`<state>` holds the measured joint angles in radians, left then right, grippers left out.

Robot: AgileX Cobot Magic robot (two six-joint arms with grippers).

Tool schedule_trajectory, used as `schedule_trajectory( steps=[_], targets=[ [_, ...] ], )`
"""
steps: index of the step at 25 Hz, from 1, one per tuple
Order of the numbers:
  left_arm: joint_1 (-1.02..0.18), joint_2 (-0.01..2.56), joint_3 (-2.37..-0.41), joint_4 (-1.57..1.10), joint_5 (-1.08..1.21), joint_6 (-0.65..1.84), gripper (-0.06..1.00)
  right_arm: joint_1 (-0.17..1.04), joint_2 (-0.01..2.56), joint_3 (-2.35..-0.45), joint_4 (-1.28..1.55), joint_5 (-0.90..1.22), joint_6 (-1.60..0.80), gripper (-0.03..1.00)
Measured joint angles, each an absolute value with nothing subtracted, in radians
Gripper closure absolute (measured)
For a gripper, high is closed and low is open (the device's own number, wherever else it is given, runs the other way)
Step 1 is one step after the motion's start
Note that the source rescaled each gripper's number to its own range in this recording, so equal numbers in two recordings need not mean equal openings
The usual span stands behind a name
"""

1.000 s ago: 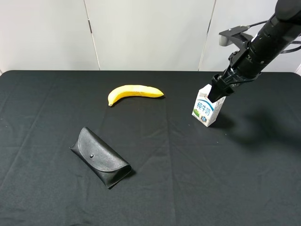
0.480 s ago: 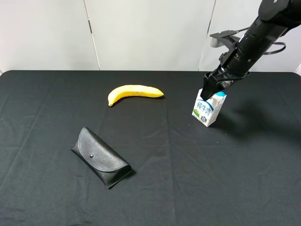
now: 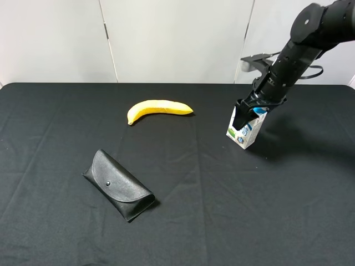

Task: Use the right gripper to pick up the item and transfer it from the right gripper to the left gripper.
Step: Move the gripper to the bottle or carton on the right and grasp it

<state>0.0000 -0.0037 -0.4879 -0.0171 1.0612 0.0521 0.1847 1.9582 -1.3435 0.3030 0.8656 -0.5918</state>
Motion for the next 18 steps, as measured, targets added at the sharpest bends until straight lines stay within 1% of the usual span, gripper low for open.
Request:
schedule_trajectory(
  steps=[16,17,18],
  targets=[
    [0.0,-0.004,-0.488,-0.017,1.061,0.052,-0.06,0.185,1.97,-1.344,0.303,0.847,-0.592,-0.03],
    [0.0,-0.004,-0.488,-0.017,1.061,0.052,-0.06,0.185,1.97,-1.344,0.303,0.841,-0.592,-0.03],
    [0.0,-0.004,-0.488,-0.017,1.061,0.052,-0.06,0.185,1.97,-1.344,0.303,0.838,-0.592,0.0]
  ],
)
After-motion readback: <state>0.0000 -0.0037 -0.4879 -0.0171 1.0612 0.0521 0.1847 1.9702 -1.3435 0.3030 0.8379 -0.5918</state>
